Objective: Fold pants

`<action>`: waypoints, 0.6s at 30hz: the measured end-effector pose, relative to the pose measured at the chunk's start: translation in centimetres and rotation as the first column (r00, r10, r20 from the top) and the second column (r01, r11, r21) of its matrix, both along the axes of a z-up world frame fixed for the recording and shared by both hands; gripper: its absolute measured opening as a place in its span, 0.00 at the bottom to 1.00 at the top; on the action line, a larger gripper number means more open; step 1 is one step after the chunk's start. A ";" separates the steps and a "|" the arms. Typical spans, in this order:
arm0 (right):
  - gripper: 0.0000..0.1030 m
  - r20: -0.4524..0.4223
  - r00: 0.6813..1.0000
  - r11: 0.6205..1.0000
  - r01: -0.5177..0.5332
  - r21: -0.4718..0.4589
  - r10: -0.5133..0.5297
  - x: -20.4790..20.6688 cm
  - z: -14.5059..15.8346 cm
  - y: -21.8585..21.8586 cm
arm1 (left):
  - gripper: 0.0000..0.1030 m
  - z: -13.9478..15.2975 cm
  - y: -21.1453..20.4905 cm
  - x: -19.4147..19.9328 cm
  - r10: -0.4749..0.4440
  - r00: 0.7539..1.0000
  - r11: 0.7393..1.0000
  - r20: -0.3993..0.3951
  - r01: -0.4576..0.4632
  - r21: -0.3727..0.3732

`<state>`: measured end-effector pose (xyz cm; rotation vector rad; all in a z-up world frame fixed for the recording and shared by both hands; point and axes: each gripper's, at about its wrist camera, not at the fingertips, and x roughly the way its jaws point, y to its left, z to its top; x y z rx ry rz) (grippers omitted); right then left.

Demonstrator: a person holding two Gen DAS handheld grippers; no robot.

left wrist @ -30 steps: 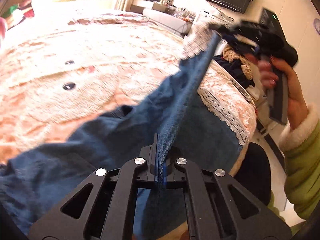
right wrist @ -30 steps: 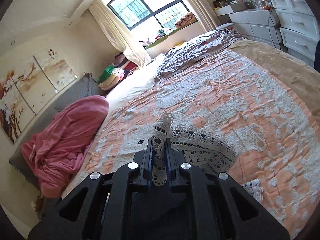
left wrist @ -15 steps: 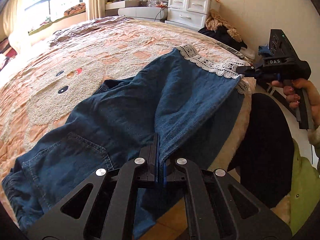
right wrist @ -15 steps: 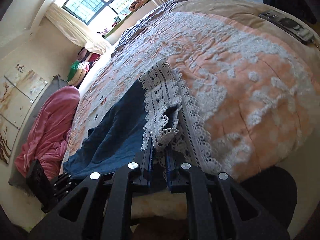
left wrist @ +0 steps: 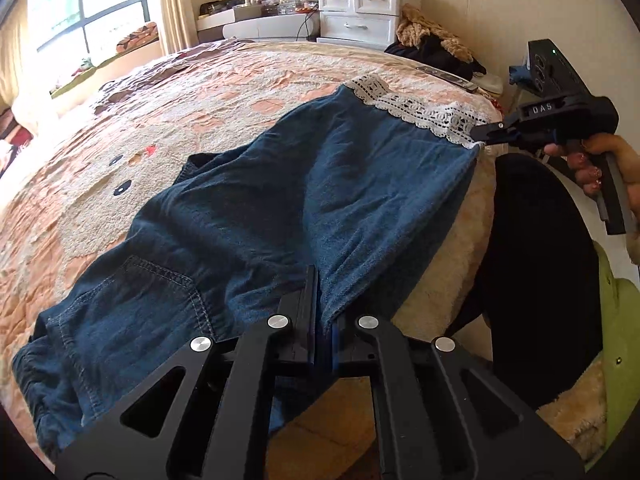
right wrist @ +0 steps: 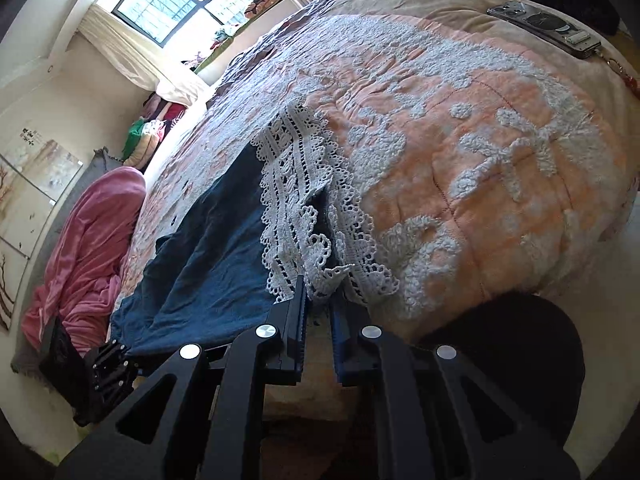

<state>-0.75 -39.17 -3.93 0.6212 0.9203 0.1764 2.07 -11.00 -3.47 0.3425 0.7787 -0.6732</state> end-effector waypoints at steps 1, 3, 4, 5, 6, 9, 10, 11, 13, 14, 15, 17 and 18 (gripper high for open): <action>0.10 -0.012 1.000 1.000 0.001 -0.011 -0.001 0.0 -0.2 0.0 | 0.01 -0.4 -0.2 -0.1 -0.002 1.000 1.000 0.002 0.002 0.019; 0.10 -0.015 1.000 0.998 -0.013 -0.054 0.013 0.1 -0.4 0.4 | 0.01 -1.1 -0.2 0.1 0.006 1.000 1.000 -0.016 -0.006 0.024; 0.10 -0.016 1.000 0.998 -0.015 -0.068 0.014 0.0 -0.3 0.4 | 0.01 -1.3 -0.2 0.2 0.009 1.000 1.000 -0.019 -0.009 0.020; 0.10 -0.017 1.000 0.997 -0.020 -0.075 0.018 0.0 -0.1 0.5 | 0.01 -1.3 -0.1 0.1 0.008 1.000 1.000 -0.015 -0.008 0.018; 0.10 -0.016 1.000 0.996 -0.021 -0.083 0.020 -0.1 0.0 0.5 | 0.01 -1.3 0.0 0.1 0.007 1.000 1.000 -0.014 -0.006 0.014; 0.19 -0.043 0.998 0.995 -0.046 -0.094 0.042 0.0 0.3 0.7 | 0.02 -1.1 0.0 0.0 -0.002 1.000 1.000 -0.011 0.002 0.002; 0.26 -0.043 0.998 0.993 -0.045 -0.108 0.040 -0.2 0.6 0.7 | 0.03 -1.0 -0.1 -0.2 -0.007 1.000 1.000 -0.006 0.007 0.001; 0.31 -0.040 0.999 0.990 -0.039 -0.136 0.033 -0.4 1.0 0.6 | 0.04 -0.9 -0.1 -0.3 -0.008 1.000 1.000 -0.002 0.008 0.001; 0.52 -0.024 1.000 0.982 -0.013 -0.187 0.009 -0.7 1.8 0.3 | 0.09 -0.7 0.0 -0.5 -0.012 1.000 1.000 0.001 0.012 -0.008; 0.52 -0.011 1.000 0.981 0.008 -0.192 -0.010 -1.0 2.2 -0.1 | 0.10 -0.5 0.0 -0.7 -0.012 1.000 1.000 0.001 0.012 -0.010; 0.52 0.002 1.000 0.982 0.024 -0.190 -0.024 -1.1 2.6 -0.4 | 0.14 -0.1 0.2 -0.9 -0.014 1.000 1.000 0.008 0.014 -0.011; 0.52 0.036 0.999 0.980 0.042 -0.195 -0.036 -1.2 3.5 -0.7 | 0.18 0.8 0.7 -1.5 -0.012 1.000 0.999 0.029 0.013 -0.031; 0.52 0.057 0.998 0.977 0.039 -0.208 -0.027 -1.2 4.0 -0.5 | 0.20 1.4 1.0 -1.7 -0.008 0.999 0.999 0.038 0.010 -0.043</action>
